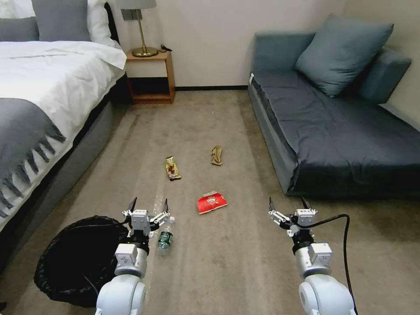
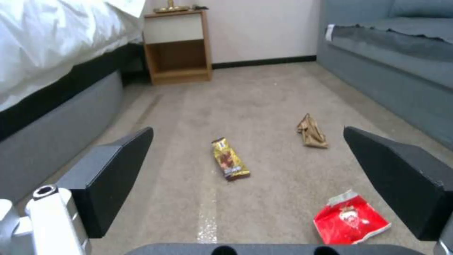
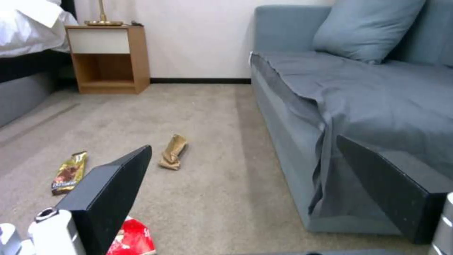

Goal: Pick up the trash bin, then pick up the garbage on the floor and place it into the trash bin.

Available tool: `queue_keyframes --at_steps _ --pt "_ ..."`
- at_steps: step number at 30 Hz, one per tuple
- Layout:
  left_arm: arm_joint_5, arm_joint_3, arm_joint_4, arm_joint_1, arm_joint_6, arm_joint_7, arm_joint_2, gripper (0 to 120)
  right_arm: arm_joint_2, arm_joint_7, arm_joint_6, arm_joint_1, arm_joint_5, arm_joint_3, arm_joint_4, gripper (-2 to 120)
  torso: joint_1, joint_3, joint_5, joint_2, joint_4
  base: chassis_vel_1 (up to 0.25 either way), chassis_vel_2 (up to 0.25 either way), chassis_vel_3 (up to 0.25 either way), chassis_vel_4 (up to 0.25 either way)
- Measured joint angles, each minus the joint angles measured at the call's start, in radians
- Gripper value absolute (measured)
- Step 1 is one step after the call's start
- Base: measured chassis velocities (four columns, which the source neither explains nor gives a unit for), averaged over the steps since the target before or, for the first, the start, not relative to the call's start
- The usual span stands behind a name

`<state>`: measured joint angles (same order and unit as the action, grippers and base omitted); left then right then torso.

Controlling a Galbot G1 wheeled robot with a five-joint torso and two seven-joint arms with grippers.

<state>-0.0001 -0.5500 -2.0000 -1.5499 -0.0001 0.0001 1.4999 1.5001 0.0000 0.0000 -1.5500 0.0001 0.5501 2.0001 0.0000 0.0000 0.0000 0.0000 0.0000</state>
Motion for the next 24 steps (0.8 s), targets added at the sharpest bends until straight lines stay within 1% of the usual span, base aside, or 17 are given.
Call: queue_keyframes --at_steps 24 --pt "0.000 0.000 0.000 0.000 0.000 0.000 0.000 100 0.000 0.000 0.000 0.000 0.000 0.000 0.000 100 0.000 0.000 0.0000 0.000 0.0000 0.000 0.000 0.000 0.000"
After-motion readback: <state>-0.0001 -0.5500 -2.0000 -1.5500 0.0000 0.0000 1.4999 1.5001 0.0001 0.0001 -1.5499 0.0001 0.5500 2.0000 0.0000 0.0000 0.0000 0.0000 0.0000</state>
